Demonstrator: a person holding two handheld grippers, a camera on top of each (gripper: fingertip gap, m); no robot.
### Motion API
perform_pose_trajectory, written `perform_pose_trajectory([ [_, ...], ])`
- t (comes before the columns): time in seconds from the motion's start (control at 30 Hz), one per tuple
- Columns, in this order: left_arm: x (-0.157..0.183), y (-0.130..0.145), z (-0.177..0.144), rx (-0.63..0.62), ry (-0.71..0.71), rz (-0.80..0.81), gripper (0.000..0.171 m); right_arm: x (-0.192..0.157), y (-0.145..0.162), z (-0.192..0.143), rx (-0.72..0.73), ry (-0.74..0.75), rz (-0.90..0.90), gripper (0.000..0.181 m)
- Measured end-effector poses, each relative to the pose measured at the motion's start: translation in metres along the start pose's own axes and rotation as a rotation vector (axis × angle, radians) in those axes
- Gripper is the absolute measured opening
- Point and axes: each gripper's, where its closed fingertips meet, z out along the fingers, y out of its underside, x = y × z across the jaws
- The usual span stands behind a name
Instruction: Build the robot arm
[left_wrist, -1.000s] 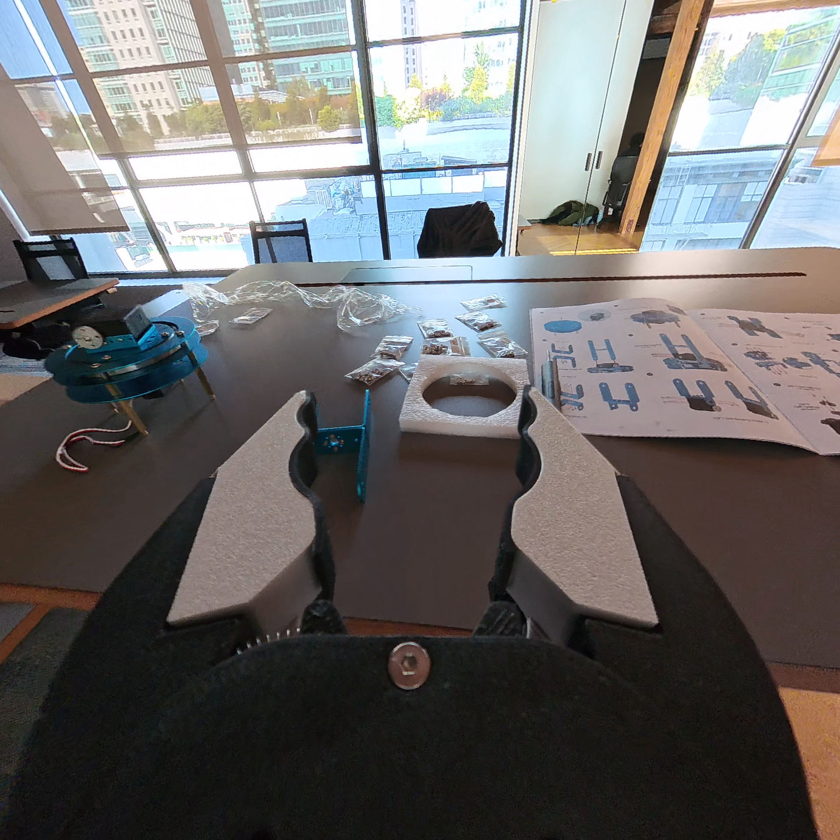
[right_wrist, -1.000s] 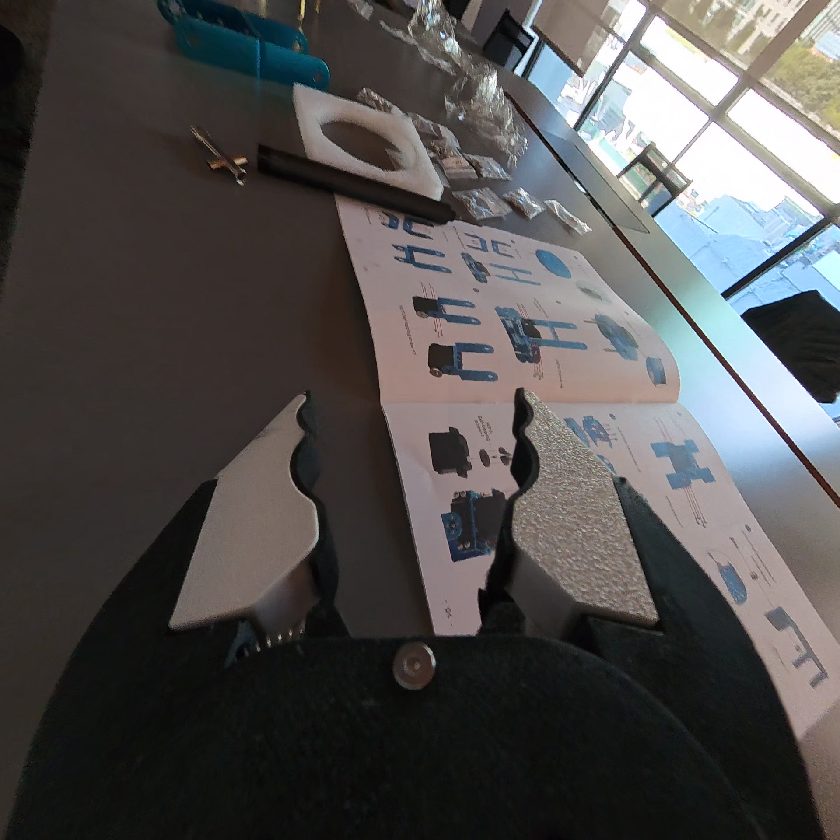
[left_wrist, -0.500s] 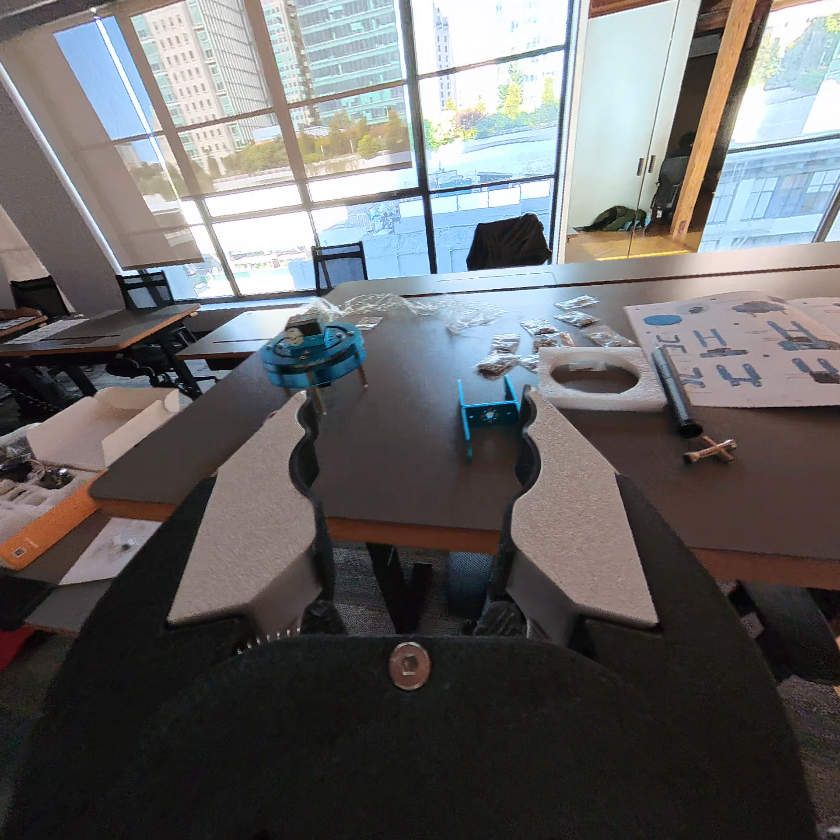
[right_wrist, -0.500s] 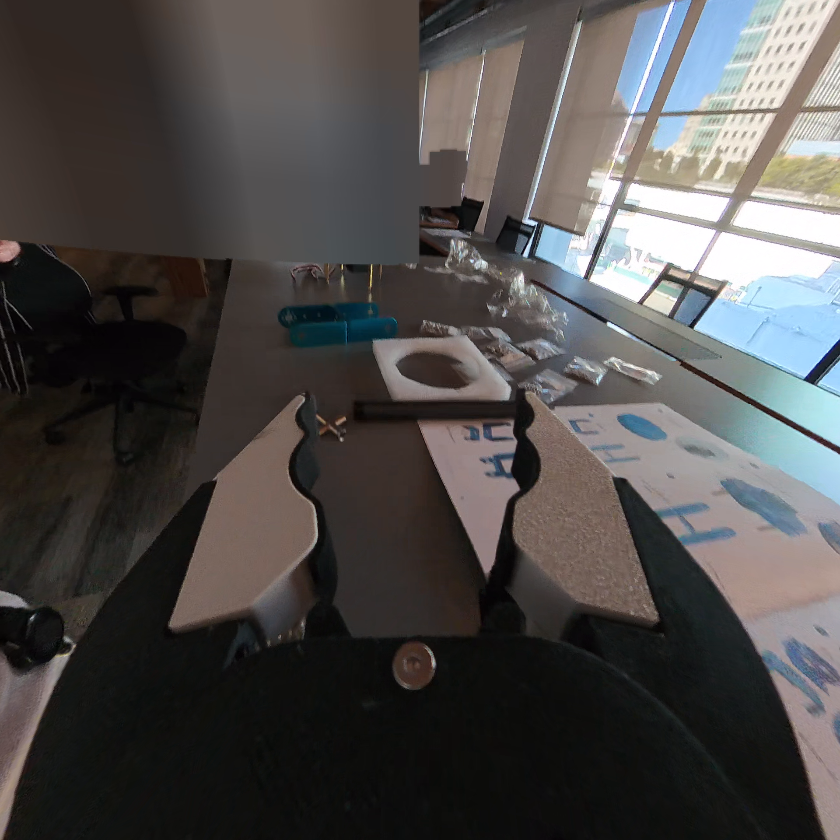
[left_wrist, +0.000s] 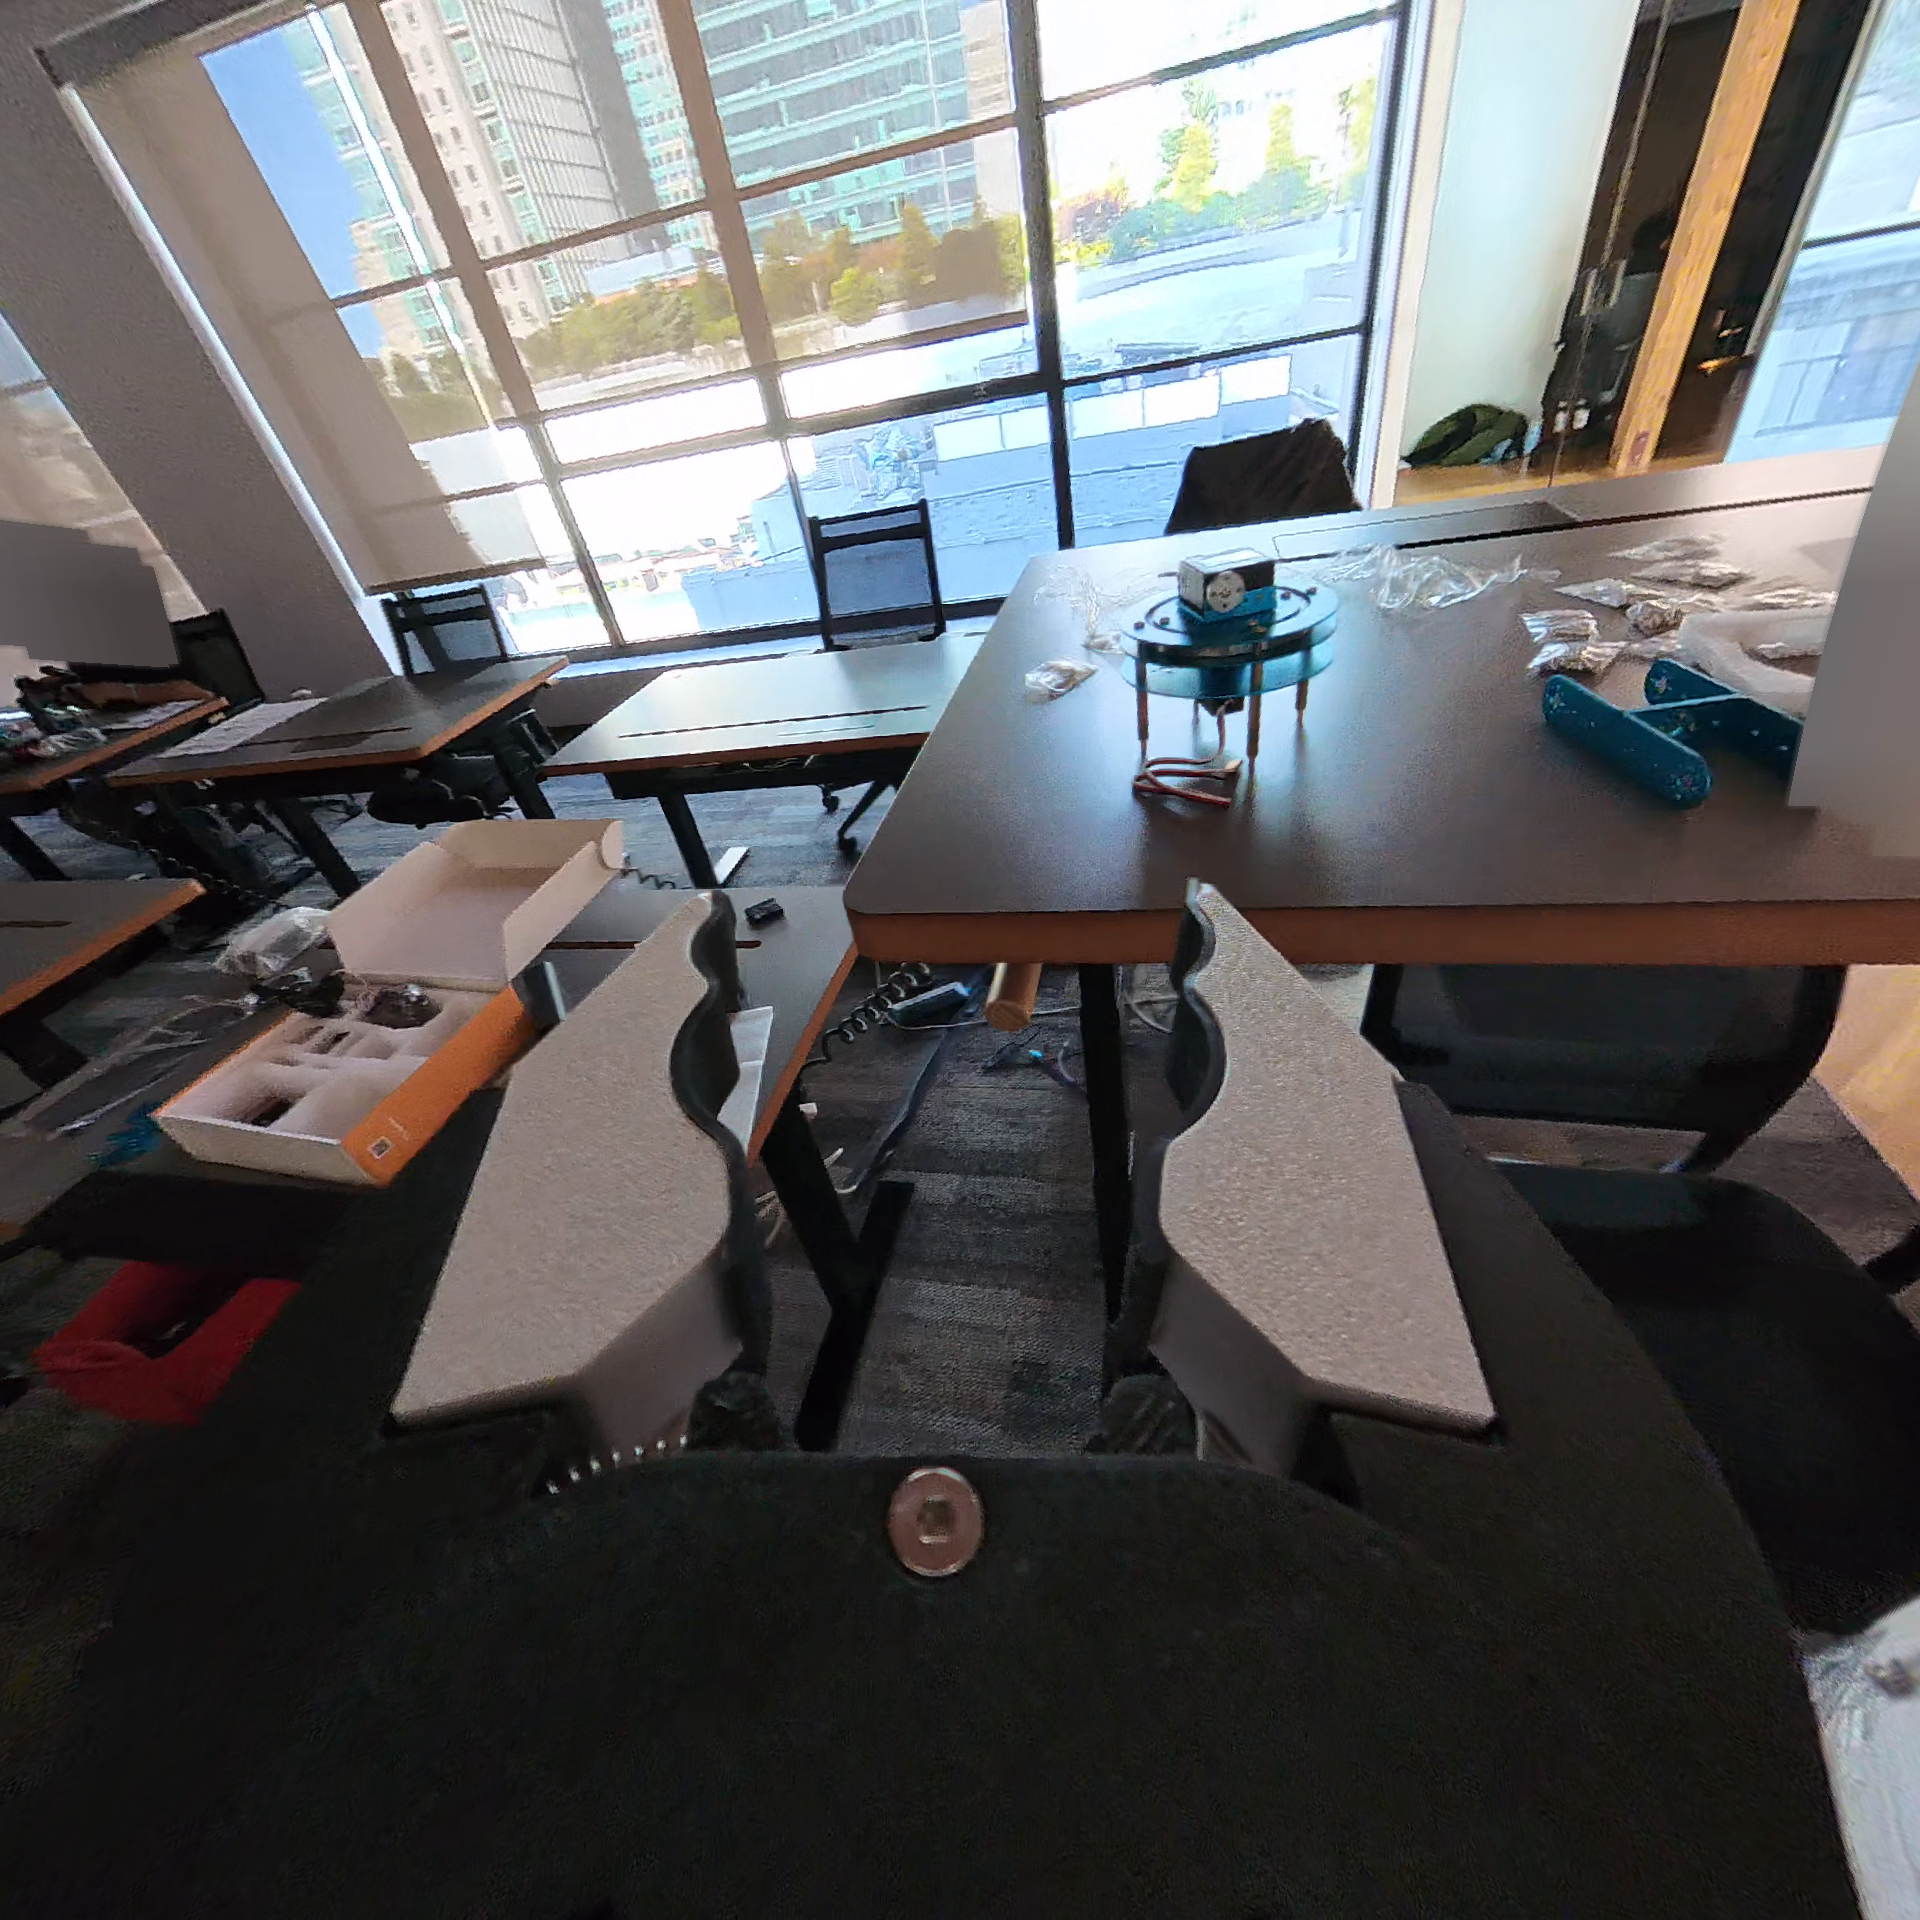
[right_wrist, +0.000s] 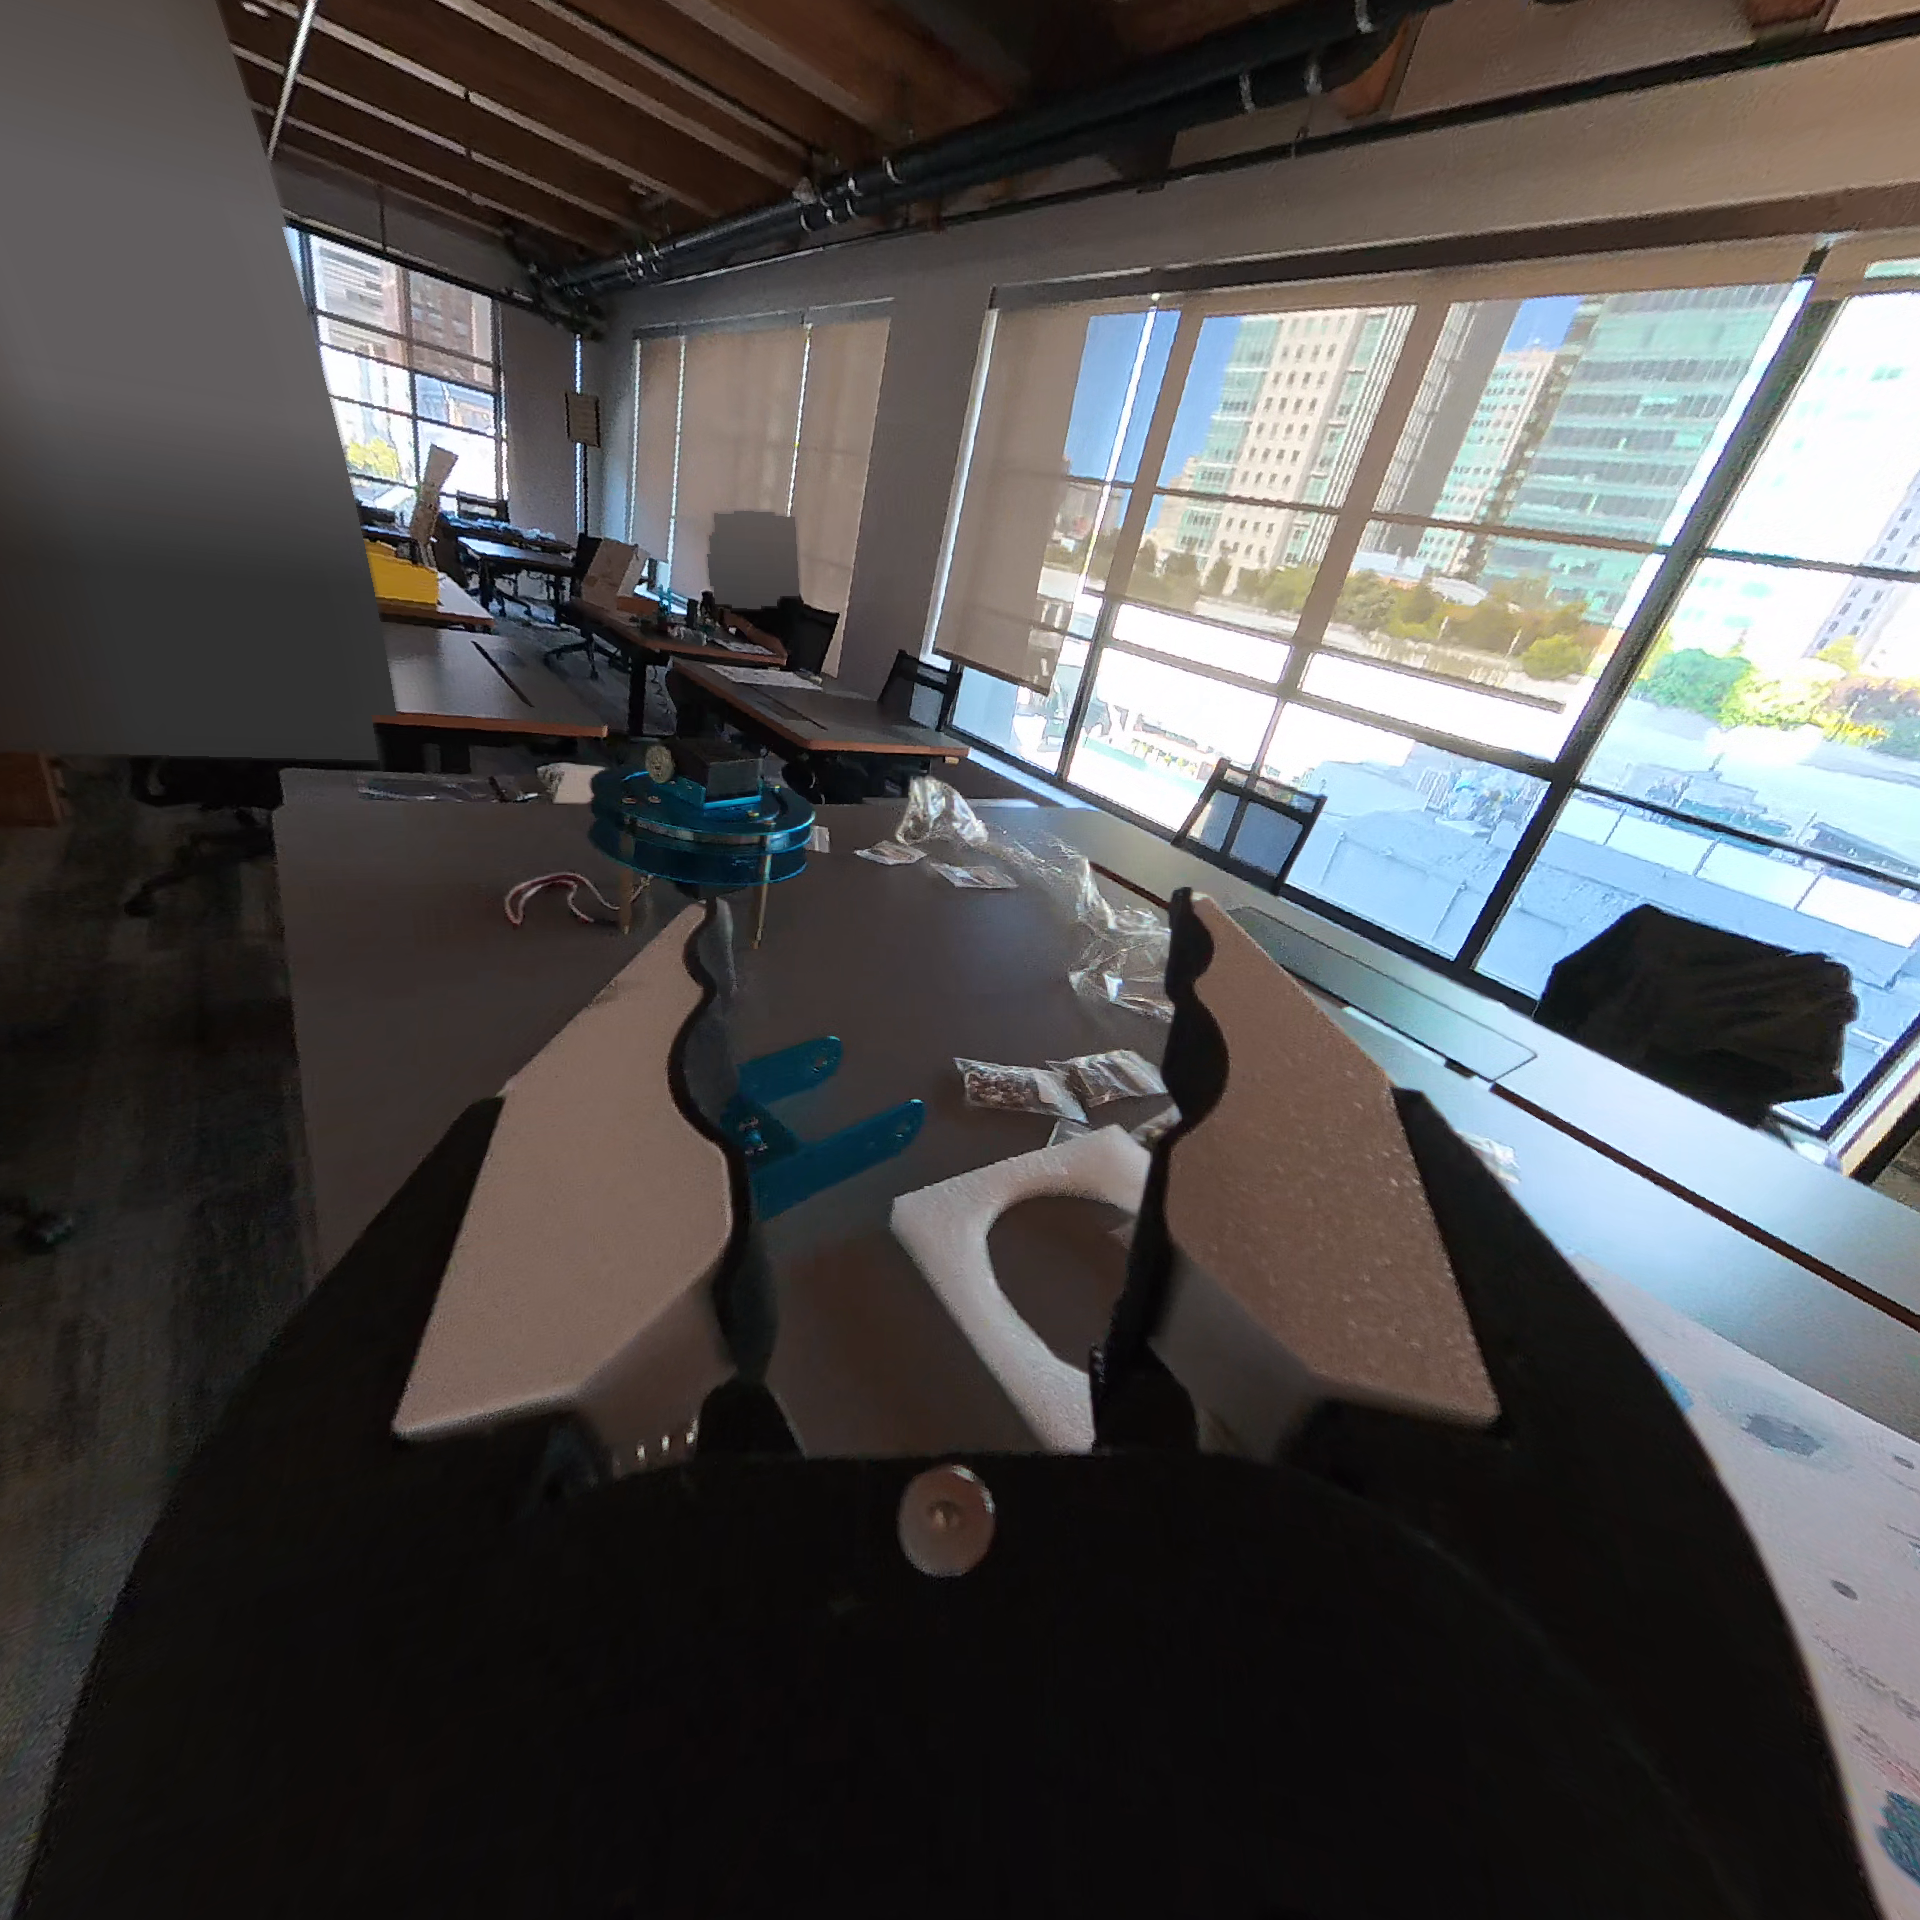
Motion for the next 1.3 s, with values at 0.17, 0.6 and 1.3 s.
perform_pose_trajectory([
  [0.17, -0.027, -0.003, 0.033, 0.047, 0.102, -0.053, 0.084, 0.0, -0.009, -0.017, -0.095, 0.125, -0.097, 0.075],
  [0.6, 0.036, -0.044, 0.146, 0.224, 0.323, -0.324, 0.08, 0.095, 0.018, -0.047, -0.199, 0.222, -0.165, 0.071],
  [1.3, 0.135, -0.233, 0.414, 0.291, 1.053, -0.025, 0.074, 0.11, 0.059, 0.056, -0.558, 0.044, -0.449, 0.036],
])
